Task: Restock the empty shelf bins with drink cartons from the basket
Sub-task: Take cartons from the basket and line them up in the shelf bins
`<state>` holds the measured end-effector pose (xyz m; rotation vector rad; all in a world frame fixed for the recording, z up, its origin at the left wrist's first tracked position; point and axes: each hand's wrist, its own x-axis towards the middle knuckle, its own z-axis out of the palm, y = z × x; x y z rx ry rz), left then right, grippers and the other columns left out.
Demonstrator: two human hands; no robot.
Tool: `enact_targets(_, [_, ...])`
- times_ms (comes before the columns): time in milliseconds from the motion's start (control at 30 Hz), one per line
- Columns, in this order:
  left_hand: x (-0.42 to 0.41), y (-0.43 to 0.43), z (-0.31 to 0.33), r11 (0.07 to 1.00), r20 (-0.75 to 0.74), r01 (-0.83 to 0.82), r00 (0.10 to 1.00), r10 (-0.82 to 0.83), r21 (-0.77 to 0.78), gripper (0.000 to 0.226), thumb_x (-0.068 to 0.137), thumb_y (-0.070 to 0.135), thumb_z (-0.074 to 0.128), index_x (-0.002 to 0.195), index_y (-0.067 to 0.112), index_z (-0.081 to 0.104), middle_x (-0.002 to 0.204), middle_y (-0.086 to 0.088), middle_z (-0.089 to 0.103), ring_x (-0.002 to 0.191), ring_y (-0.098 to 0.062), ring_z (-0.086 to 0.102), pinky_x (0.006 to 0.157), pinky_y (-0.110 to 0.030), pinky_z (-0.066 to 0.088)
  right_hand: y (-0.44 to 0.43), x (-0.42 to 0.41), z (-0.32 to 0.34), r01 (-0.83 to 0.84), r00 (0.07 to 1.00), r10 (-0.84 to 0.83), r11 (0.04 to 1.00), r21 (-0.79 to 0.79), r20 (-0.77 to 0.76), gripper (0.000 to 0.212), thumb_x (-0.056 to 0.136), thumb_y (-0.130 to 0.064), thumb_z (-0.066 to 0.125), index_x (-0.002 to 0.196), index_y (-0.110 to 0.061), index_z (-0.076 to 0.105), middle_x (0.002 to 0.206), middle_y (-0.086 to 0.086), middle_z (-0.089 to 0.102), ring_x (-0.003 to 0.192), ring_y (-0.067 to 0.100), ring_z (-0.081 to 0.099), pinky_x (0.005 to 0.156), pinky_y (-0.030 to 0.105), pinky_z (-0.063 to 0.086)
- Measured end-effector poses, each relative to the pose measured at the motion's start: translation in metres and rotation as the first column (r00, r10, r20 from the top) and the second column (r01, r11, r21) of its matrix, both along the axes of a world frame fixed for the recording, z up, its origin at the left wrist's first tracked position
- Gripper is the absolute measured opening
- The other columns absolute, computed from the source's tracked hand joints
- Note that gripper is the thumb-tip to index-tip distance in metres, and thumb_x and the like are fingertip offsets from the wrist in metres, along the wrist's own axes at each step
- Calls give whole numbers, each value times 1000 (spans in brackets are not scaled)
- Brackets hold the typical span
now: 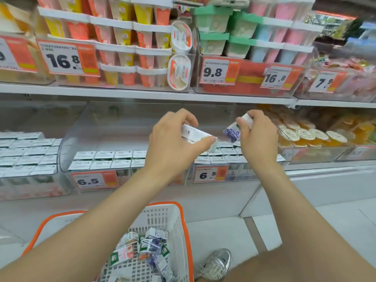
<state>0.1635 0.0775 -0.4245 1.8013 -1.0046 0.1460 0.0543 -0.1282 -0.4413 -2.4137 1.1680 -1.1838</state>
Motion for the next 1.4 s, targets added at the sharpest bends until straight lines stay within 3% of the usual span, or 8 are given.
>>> enact_targets(200, [-13, -71, -4, 995, 102, 66, 992, -74, 81, 39, 71, 46, 86, 101, 35, 62, 97, 13, 56, 89, -10, 56, 72, -31, 48, -60, 0, -25, -14, 956, -8, 997, -72, -294, 34, 106, -18, 58, 138, -9, 52, 126, 20, 57, 99, 46, 60, 79, 49, 47])
enact_targets(400, [-4, -108, -22, 982, 204, -18, 979, -21, 190, 62, 76, 30, 88, 120, 25, 45, 111, 4, 63, 100, -26, 57, 74, -46, 54, -94, 1, -44, -24, 899, 60, 996, 88, -433, 36, 104, -11, 57, 140, -11, 53, 129, 17, 53, 108, 43, 58, 85, 45, 46])
enact_targets(600, [8, -108, -46, 972, 178, -9, 983, -34, 233, 61, 76, 34, 88, 119, 26, 45, 107, 3, 58, 93, -27, 57, 75, -41, 49, -116, -7, -45, -53, 822, 118, 990, 131, -558, 34, 107, -17, 53, 140, -12, 55, 128, 20, 60, 112, 43, 59, 90, 50, 51])
enact_targets(800, [10, -107, -56, 963, 199, 3, 978, -59, 271, 62, 84, 34, 83, 135, 26, 49, 117, 0, 58, 102, -26, 56, 79, -33, 41, -119, -10, -47, -46, 706, 2, 998, -42, -708, 49, 94, 2, 59, 141, -9, 48, 126, 17, 57, 111, 44, 58, 84, 47, 46])
enact_targets(933, [13, -108, -59, 951, 243, -2, 967, -77, 308, 66, 91, 35, 75, 149, 22, 45, 125, -4, 56, 110, -29, 57, 86, -34, 44, -126, -12, -47, -82, 655, 151, 988, 128, -741, 56, 88, 15, 46, 137, -11, 51, 123, 17, 61, 105, 40, 61, 78, 46, 51])
enact_targets(1067, [13, -109, -66, 936, 284, -17, 955, -89, 351, 76, 88, 32, 70, 155, 20, 37, 120, -5, 50, 110, -28, 51, 96, -38, 44, -131, -14, -47, -63, 701, 273, 944, 324, -659, 55, 95, -2, 42, 143, -26, 51, 135, 15, 59, 116, 42, 58, 90, 47, 51])
enact_targets(1167, [14, -109, -75, 935, 370, -121, 929, -11, 333, 74, 88, 38, 69, 153, 22, 37, 116, -2, 49, 112, -28, 46, 98, -43, 35, -122, -7, -49, -56, 718, 238, 956, 287, -654, 44, 100, -23, 38, 141, -25, 54, 137, 12, 57, 126, 38, 51, 109, 54, 34])
enact_targets(1400, [26, -101, -78, 923, 322, -105, 946, -21, 370, 88, 86, 59, 73, 158, 34, 27, 130, 3, 53, 127, -25, 37, 99, -46, 34, -102, 14, -52, 15, 697, 215, 949, 314, -684, 55, 99, -46, 21, 134, -28, 59, 139, 17, 48, 128, 39, 40, 111, 61, 27])
